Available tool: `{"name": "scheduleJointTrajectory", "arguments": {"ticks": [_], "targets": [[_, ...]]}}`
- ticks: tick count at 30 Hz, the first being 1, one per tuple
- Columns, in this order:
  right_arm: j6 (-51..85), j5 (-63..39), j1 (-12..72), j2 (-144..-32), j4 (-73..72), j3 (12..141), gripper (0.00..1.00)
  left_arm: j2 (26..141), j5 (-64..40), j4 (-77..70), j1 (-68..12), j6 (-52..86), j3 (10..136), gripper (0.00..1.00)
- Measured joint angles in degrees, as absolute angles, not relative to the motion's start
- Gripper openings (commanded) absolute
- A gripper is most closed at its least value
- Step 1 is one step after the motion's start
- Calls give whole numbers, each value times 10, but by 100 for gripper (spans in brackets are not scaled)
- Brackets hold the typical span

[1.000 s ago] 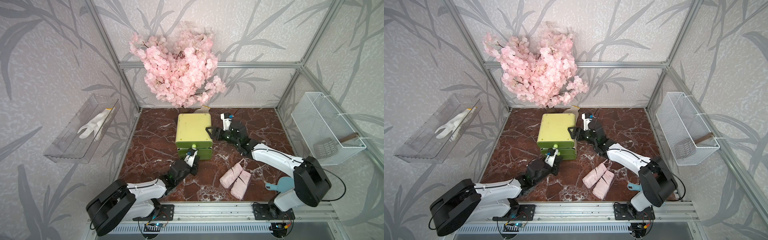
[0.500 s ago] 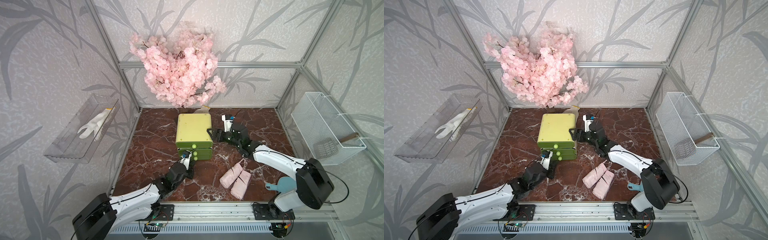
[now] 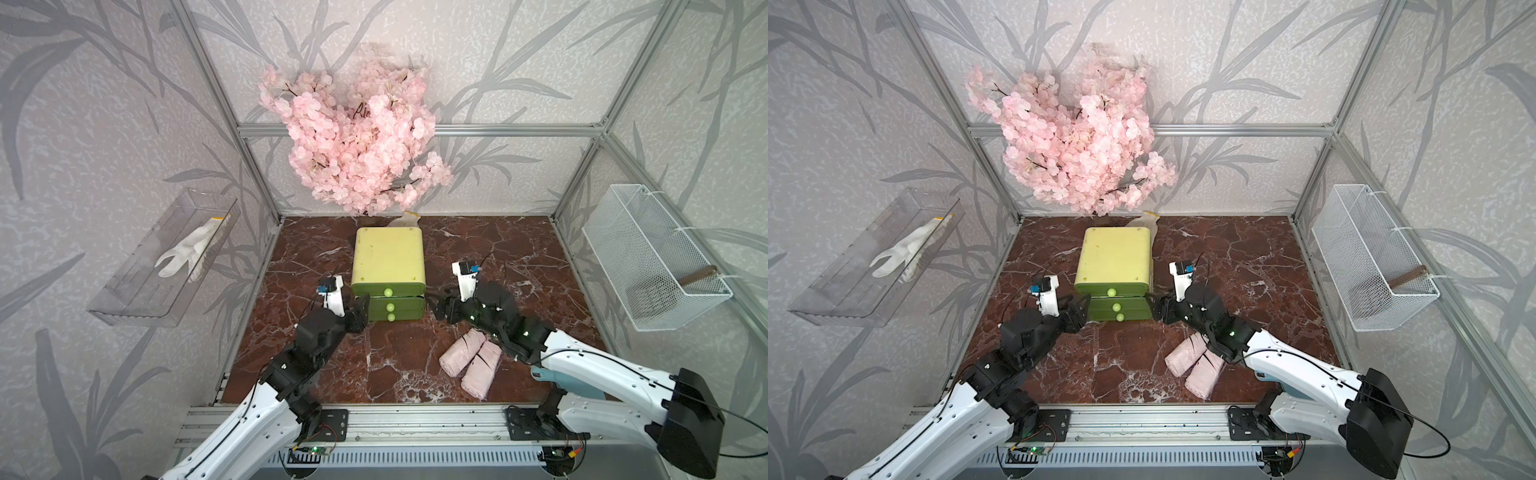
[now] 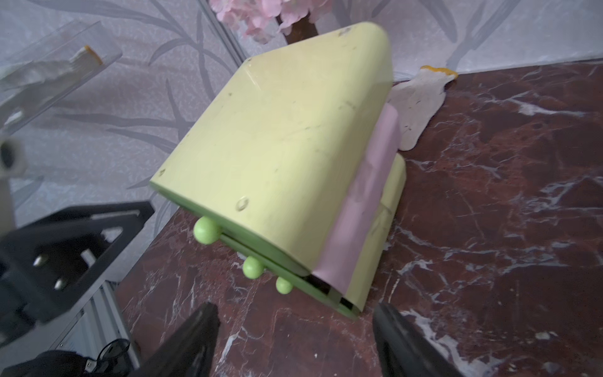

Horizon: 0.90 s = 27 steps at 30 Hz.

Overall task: Place the umbrella in the drawer by color
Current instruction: Adjust the storage box at the center of the board.

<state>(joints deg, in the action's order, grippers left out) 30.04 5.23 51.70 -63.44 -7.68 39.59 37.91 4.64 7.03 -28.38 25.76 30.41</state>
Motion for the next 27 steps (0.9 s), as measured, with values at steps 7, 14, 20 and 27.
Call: {"name": "scheduleJointTrajectory", "arguments": {"ticks": [7,14,20,27], "targets": [[343,135,654,-698,-152,338,65,544,-83,68,-182,276,456,100],[434,165,671,-884,-362,327,53,649,-129,33,-138,287,478,99],[495,204,671,-1053,-587,293,48,654,-155,3,-138,291,459,95],[555,215,628,-1126,-715,272,50,660,-176,-33,-147,295,444,92]]}}
